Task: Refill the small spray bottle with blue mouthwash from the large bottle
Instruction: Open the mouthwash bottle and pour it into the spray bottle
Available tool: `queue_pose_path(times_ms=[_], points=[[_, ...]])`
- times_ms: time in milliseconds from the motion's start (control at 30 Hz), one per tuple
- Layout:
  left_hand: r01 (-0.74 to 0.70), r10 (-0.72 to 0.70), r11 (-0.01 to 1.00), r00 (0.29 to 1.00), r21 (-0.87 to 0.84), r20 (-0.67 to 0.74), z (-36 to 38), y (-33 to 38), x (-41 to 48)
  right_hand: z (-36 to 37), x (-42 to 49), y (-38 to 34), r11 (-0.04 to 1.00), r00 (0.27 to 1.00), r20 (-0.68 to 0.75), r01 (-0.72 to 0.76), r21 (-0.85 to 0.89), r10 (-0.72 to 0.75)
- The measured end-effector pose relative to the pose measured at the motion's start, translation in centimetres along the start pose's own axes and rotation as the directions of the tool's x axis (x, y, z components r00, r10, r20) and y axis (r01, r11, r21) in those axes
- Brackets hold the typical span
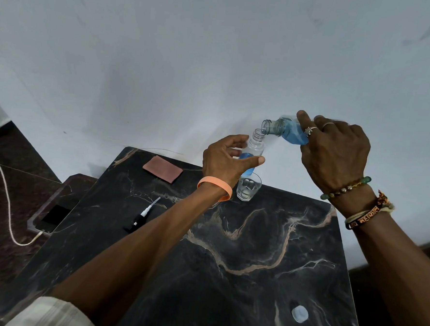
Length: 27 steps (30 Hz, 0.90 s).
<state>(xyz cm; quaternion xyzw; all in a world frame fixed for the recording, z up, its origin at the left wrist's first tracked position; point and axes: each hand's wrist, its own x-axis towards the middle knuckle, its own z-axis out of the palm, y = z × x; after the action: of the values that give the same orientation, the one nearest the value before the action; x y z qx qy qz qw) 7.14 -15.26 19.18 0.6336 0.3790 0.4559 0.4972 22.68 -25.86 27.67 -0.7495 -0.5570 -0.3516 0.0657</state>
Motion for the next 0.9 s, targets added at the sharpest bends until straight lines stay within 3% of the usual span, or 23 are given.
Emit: queue_pose_path(times_ms=[900], points=[[0.006,-0.007,1.0,1.0,0.018,0.015,-0.23,0.24,-0.25,-0.2,-0.09,-0.11,1.0,1.0,-0.017,0.004,0.006,-0.004]])
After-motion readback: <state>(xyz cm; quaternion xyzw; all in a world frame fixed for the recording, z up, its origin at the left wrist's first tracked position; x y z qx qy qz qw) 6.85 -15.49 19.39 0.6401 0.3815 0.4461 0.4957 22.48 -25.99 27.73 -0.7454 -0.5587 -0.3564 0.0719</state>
